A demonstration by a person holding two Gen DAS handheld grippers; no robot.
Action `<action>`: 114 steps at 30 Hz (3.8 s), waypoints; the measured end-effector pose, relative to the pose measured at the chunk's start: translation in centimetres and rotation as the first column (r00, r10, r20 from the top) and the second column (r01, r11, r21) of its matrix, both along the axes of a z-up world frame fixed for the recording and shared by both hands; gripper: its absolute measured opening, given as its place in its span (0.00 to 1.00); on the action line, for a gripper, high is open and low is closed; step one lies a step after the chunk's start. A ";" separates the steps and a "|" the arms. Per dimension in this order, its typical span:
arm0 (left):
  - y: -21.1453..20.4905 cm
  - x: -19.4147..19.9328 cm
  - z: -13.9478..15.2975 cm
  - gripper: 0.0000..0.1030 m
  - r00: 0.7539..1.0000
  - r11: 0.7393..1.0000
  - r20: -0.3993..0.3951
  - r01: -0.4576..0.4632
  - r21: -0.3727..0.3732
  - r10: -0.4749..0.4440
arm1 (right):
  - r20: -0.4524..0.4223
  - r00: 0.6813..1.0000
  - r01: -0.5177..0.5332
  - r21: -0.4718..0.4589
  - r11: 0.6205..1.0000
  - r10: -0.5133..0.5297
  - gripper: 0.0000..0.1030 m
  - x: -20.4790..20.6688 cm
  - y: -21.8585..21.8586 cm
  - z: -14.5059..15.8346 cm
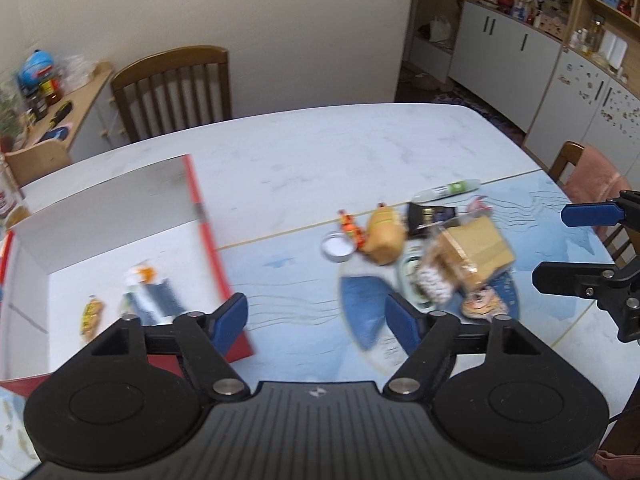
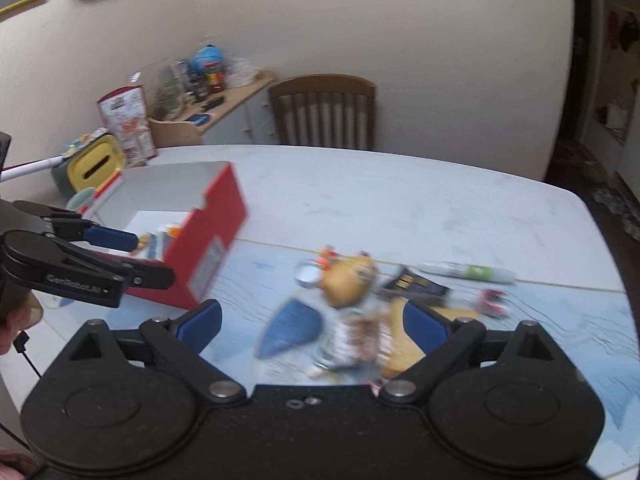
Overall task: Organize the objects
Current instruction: 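Move both grippers back over the table toward the cotton-swab pack and cushion, then grasp the cotton-swab pack with the left gripper while the right grasps the cartoon cushion, then carry the cotton-swab pack and cartoon cushion with both grippers over the box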
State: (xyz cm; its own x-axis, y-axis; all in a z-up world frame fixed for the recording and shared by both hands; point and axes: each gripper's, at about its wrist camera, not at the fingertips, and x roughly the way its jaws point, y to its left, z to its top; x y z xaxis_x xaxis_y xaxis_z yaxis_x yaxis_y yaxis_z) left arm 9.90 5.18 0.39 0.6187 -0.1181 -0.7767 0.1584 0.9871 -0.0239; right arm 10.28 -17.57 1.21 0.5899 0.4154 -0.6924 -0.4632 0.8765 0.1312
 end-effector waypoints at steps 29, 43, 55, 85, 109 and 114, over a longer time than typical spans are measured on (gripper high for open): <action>-10.6 4.5 -10.0 0.93 0.996 0.996 -0.032 0.087 0.025 -0.086 | -0.128 0.992 -0.025 -0.110 0.994 0.011 0.95 1.5 -8.4 -9.3; -12.1 6.3 -12.7 0.93 0.980 0.974 0.008 0.197 0.113 -0.199 | -0.148 0.980 -0.154 -0.158 0.975 0.130 0.86 2.1 -5.2 -12.7; -14.3 6.2 -12.8 0.92 0.943 0.934 0.056 0.315 0.169 -0.329 | -0.151 0.978 -0.167 -0.139 0.976 0.145 0.65 3.4 -4.5 -13.5; -11.2 4.1 -11.1 0.32 0.979 0.979 0.022 0.204 -0.009 -0.204 | -0.135 0.980 -0.166 -0.123 0.978 0.149 0.42 1.2 -4.8 -12.8; -2.7 -2.7 -5.1 0.29 0.994 0.982 0.106 0.033 -0.188 -0.013 | 0.015 0.987 -0.154 -0.139 0.978 0.157 0.42 -2.5 -1.4 -5.2; -0.1 -3.2 -3.6 0.29 0.993 0.981 0.118 -0.004 -0.192 0.027 | 0.064 0.983 -0.161 -0.141 0.977 0.172 0.42 -2.4 1.1 -3.1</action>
